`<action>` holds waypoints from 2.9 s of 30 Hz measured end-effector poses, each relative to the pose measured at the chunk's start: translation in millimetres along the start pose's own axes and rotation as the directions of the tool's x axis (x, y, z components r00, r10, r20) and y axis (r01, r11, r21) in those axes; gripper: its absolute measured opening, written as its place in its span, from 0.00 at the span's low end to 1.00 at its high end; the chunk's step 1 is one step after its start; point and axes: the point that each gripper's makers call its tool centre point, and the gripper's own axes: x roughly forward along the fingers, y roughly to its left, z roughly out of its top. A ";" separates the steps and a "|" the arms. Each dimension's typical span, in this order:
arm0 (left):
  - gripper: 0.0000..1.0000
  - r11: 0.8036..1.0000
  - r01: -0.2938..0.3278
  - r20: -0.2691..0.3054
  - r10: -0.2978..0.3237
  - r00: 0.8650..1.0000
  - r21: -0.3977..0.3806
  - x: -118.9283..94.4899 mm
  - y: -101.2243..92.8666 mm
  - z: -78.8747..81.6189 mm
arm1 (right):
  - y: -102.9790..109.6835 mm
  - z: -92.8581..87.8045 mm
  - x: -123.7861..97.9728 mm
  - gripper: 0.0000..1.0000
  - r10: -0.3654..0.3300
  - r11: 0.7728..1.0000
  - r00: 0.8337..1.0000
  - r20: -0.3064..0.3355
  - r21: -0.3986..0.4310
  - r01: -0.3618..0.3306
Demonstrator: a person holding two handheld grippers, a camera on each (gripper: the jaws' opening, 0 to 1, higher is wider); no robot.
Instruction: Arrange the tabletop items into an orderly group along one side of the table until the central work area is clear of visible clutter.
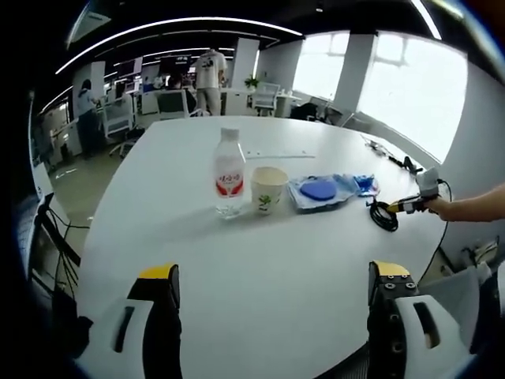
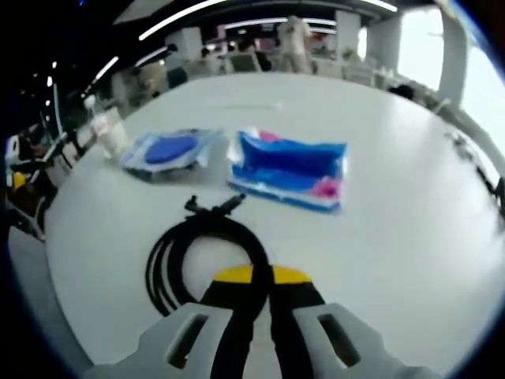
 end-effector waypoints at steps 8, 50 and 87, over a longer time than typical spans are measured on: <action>1.00 1.000 -0.002 0.017 0.002 1.000 -0.005 -6.5 3.2 2.9 | 0.1 0.1 0.2 0.03 -0.003 0.999 1.000 0.011 -0.042 0.003; 1.00 1.000 0.014 0.038 -0.015 0.999 0.006 -3.5 -0.8 10.1 | 21.8 56.4 -67.6 0.94 0.067 0.992 0.938 0.339 -0.119 -0.028; 1.00 0.999 0.036 0.036 -0.034 0.999 -0.035 -26.4 -27.9 -6.0 | 60.9 -3.5 -146.1 1.00 0.038 0.998 0.971 0.236 0.029 -0.047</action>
